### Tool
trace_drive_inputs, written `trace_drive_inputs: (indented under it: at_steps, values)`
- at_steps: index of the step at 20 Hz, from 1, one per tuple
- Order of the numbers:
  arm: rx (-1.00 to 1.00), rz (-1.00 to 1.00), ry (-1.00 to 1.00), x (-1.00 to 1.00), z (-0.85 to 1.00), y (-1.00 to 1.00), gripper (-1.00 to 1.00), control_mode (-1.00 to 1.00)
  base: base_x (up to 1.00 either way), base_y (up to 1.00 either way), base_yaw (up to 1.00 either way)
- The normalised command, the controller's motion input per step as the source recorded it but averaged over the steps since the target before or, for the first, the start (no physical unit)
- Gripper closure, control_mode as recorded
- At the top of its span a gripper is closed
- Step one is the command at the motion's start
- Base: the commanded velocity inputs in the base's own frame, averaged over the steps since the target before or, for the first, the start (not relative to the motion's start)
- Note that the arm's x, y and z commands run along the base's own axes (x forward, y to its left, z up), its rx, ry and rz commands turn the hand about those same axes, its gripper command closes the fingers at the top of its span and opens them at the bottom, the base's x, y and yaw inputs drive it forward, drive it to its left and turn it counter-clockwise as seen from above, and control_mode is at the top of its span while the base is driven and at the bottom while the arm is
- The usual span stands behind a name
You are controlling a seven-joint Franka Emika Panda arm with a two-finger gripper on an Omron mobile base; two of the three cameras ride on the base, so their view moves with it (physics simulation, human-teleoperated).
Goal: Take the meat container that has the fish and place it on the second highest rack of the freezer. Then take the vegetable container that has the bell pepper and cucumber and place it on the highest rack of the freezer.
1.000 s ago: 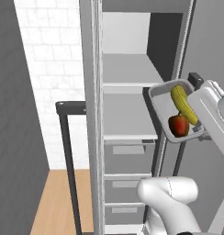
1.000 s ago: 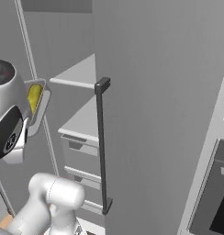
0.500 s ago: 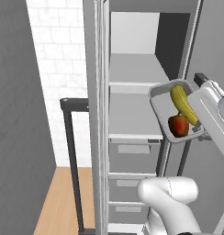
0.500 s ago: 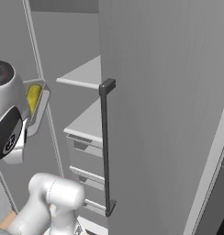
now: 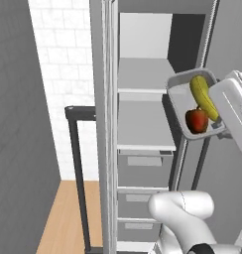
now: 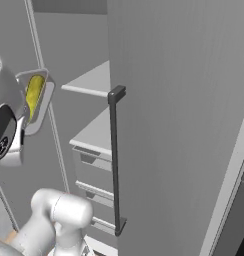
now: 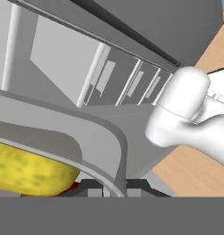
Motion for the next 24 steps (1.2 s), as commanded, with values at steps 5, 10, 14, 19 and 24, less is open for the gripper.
trace_drive_inputs:
  at_steps: [5, 10, 14, 19, 24]
  values:
    - [0.0, -0.18, -0.02, 0.5, 0.25, 0.0, 1.0, -1.0, 0.0, 0.0, 0.0]
    - [0.05, -0.13, -0.03, 0.25, 0.06, 0.0, 1.0, -1.0, 0.0, 0.0, 0.0]
    - [0.15, -0.07, -0.14, 0.12, 0.0, 0.01, 1.0, -1.0, 0.0, 0.0, 0.0]
    - [0.16, -0.1, -0.11, 0.31, 0.0, 0.02, 1.0, -1.0, 0.0, 0.0, 0.0]
    - [0.04, -0.01, -0.1, 0.43, 0.0, 0.07, 1.0, -1.0, 0.0, 0.0, 0.0]
